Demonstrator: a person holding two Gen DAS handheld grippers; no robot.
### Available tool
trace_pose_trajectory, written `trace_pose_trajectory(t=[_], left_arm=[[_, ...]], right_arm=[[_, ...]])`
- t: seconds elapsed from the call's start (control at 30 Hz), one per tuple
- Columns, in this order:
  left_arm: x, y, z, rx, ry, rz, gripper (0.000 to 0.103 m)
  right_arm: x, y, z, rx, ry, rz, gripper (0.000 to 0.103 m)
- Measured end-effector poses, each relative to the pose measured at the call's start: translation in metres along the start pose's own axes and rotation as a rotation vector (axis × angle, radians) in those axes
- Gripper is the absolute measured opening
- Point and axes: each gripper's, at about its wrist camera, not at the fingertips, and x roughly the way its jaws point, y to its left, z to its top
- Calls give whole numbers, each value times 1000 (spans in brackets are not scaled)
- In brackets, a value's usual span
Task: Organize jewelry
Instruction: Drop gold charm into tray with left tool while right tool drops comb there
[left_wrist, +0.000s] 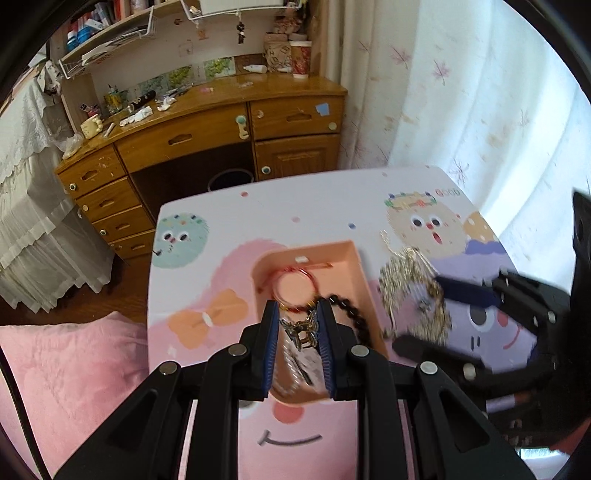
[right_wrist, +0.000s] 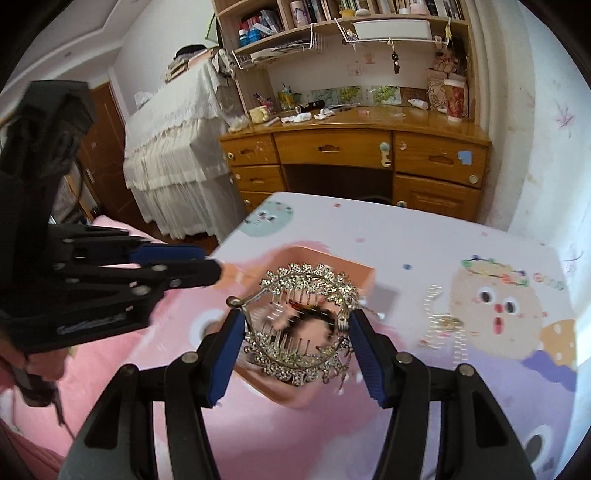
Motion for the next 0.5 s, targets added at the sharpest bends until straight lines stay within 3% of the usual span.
trace_pose_trajectory(t=[0.27,0.33,0.4,0.5], left_arm=[[8,22,21,-8,-32,-59,19],[12,20,25,-7,-10,-70,31],[14,17,26,-17,1,-69,65],[13,16,25,-18,5,-100,70]], right_arm=[[7,28,5,43,-24,-4,59],[12,30,5,40,-6,-27,62],[13,31,4,42,11,-47,66],[7,29,2,56,8,-60,68]])
